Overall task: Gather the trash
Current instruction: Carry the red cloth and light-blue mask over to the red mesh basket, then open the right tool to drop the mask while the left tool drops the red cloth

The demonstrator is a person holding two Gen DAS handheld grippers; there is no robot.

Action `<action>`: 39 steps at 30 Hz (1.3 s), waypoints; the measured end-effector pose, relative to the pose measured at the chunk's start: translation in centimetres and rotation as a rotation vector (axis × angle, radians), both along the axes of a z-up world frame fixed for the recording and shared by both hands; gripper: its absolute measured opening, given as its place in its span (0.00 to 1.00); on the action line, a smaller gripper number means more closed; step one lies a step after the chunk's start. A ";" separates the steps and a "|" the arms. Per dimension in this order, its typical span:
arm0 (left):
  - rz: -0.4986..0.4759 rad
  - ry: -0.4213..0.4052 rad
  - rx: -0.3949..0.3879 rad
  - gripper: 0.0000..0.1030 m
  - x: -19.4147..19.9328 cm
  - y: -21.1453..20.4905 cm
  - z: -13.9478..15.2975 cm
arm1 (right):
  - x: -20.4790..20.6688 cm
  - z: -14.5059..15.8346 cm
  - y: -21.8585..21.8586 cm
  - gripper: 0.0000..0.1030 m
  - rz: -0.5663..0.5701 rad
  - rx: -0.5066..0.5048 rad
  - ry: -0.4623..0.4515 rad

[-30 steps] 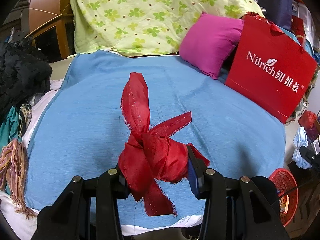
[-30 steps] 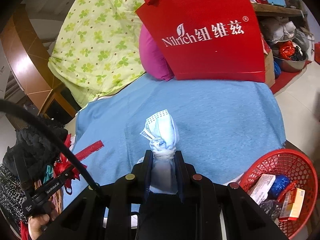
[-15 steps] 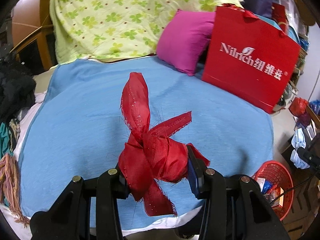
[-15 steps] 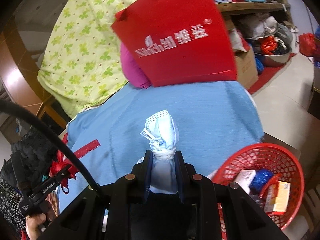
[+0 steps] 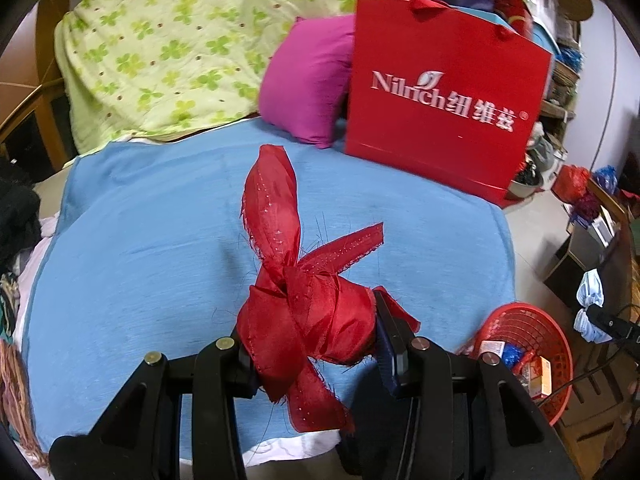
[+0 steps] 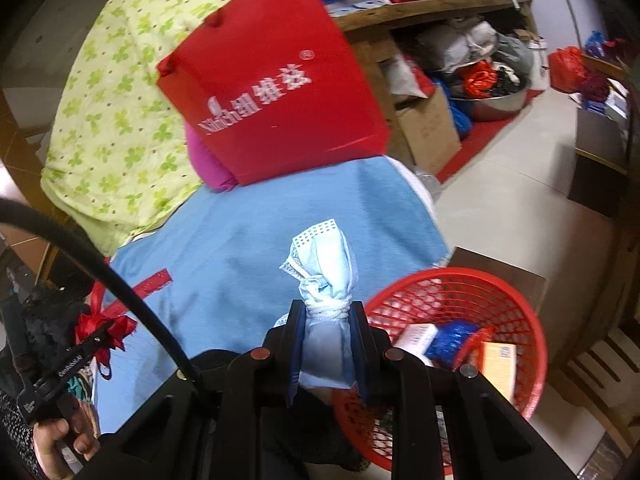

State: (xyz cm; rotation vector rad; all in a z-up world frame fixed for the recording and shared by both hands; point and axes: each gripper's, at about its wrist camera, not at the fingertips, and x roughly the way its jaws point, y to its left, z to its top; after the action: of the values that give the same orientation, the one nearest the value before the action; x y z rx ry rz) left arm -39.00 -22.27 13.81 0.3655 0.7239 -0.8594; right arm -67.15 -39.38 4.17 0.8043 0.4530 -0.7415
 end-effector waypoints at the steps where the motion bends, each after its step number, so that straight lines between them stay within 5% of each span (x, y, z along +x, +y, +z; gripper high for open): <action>1: -0.010 0.000 0.002 0.45 -0.4 -0.3 -0.1 | -0.4 -0.2 -0.1 0.23 -0.007 0.002 0.004; 15: -0.165 0.005 0.020 0.45 -5.7 -4.7 -0.9 | -5.2 -2.7 -2.2 0.22 -0.095 0.023 0.127; 39: -0.271 0.000 0.060 0.45 -9.9 -7.9 -1.9 | -3.0 -8.6 -6.2 0.23 -0.075 0.124 0.220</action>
State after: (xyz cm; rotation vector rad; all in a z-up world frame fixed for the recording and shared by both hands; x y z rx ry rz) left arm -48.92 -30.12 11.95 0.5258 0.7106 -1.0941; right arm -70.15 -45.59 -4.43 0.8633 0.6748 -0.8826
